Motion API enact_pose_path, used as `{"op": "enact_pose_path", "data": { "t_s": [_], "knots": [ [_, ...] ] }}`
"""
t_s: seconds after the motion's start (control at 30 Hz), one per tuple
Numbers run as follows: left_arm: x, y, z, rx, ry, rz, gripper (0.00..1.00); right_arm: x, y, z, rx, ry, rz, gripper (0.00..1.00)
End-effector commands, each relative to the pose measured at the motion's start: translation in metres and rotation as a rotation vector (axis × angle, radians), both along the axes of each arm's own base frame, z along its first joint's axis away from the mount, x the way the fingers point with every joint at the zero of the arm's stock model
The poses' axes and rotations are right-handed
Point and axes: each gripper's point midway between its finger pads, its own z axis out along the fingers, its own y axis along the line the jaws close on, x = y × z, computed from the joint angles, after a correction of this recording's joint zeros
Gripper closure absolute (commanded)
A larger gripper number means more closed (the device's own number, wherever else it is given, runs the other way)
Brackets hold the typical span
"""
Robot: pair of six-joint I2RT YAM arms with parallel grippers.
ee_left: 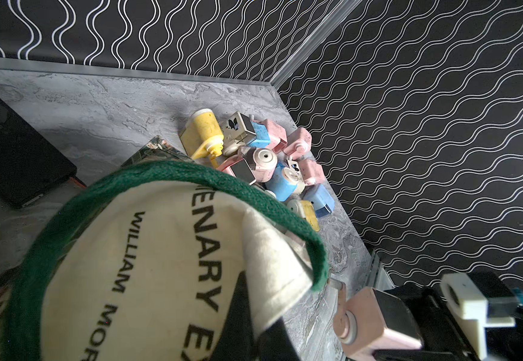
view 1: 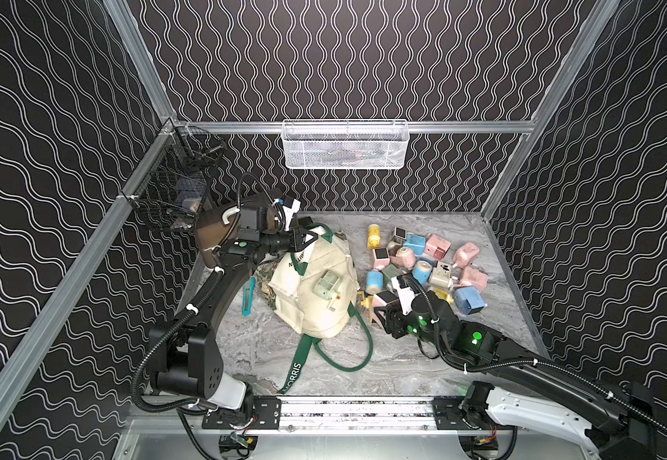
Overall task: Take out the pencil sharpeners from the tote bags
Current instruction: Place the pencil sharpener at the center of the board.
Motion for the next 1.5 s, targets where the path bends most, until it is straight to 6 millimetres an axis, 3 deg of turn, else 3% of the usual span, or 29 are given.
{"op": "enact_pose_path", "data": {
  "t_s": [0.0, 0.33, 0.63, 1.1, 1.3, 1.4, 1.47],
  "knots": [
    [0.003, -0.001, 0.009, -0.01, -0.045, -0.008, 1.0, -0.002, -0.022, -0.024, -0.042, 0.064, -0.109, 0.57],
    [0.003, -0.002, 0.01, -0.017, -0.046, -0.014, 1.0, -0.016, -0.043, -0.07, -0.103, 0.186, -0.182, 0.58],
    [0.002, -0.002, 0.011, -0.022, -0.048, -0.015, 1.0, -0.015, -0.048, -0.091, -0.169, 0.214, -0.211, 0.59],
    [0.001, -0.003, 0.011, -0.027, -0.045, -0.018, 1.0, 0.038, -0.036, -0.126, -0.327, 0.12, -0.326, 0.61],
    [0.002, -0.003, 0.011, -0.025, -0.043, -0.018, 1.0, 0.066, -0.036, -0.133, -0.28, 0.113, -0.397, 0.61],
    [0.002, -0.003, 0.011, -0.027, -0.043, -0.02, 1.0, 0.072, -0.033, -0.139, -0.274, 0.11, -0.388, 0.58],
    [0.002, -0.003, 0.011, -0.028, -0.043, -0.02, 1.0, 0.072, -0.031, -0.143, -0.278, 0.115, -0.373, 0.48]
  ]
}}
